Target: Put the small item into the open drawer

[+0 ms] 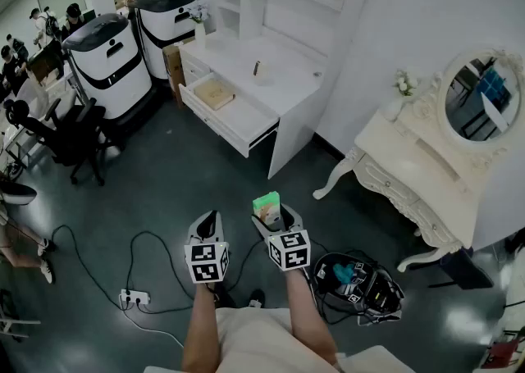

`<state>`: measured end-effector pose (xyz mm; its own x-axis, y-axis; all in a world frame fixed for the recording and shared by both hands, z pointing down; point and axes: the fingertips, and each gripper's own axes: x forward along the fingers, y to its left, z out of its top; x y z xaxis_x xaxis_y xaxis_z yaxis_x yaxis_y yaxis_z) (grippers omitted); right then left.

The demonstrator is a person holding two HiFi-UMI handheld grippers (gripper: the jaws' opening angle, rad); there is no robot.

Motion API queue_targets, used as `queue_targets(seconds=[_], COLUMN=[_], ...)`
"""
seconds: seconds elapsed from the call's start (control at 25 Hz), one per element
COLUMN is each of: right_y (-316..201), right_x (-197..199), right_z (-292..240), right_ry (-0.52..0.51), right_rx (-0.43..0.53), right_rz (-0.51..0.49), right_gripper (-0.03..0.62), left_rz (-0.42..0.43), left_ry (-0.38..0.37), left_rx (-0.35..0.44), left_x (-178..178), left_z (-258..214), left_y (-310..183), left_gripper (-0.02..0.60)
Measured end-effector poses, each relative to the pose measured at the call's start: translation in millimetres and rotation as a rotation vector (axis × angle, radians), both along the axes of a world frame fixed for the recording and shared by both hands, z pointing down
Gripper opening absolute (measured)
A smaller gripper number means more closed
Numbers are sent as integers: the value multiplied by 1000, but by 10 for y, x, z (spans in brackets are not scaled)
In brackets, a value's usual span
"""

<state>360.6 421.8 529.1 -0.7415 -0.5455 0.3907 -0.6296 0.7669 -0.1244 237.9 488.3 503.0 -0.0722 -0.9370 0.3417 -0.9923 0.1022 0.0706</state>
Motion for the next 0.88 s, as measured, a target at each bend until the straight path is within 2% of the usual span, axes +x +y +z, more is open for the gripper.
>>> queue_targets(seconds=[0.2, 0.4, 0.6, 0.76, 0.88], right_y=[-17, -39, -192, -305, -457], right_x=[-55, -120, -242, -409, -519], right_z=[-31, 71, 122, 150, 154], right_ry=[-3, 39, -27, -40, -56], right_rx=[8, 16, -25, -45, -53], right_rz=[4, 23, 70, 82, 114], right_gripper=[364, 364, 364, 364, 364], left_rz=[-9, -33, -36, -30, -7], left_ry=[1, 25, 32, 83, 88], left_rx=[-3, -27, -38, -32, -48], left_x=[-84, -259, -507, -744, -901], left_z=[25, 132, 205, 220, 270], left_y=[25, 78, 32, -124, -309], left_gripper=[15, 15, 15, 15, 15])
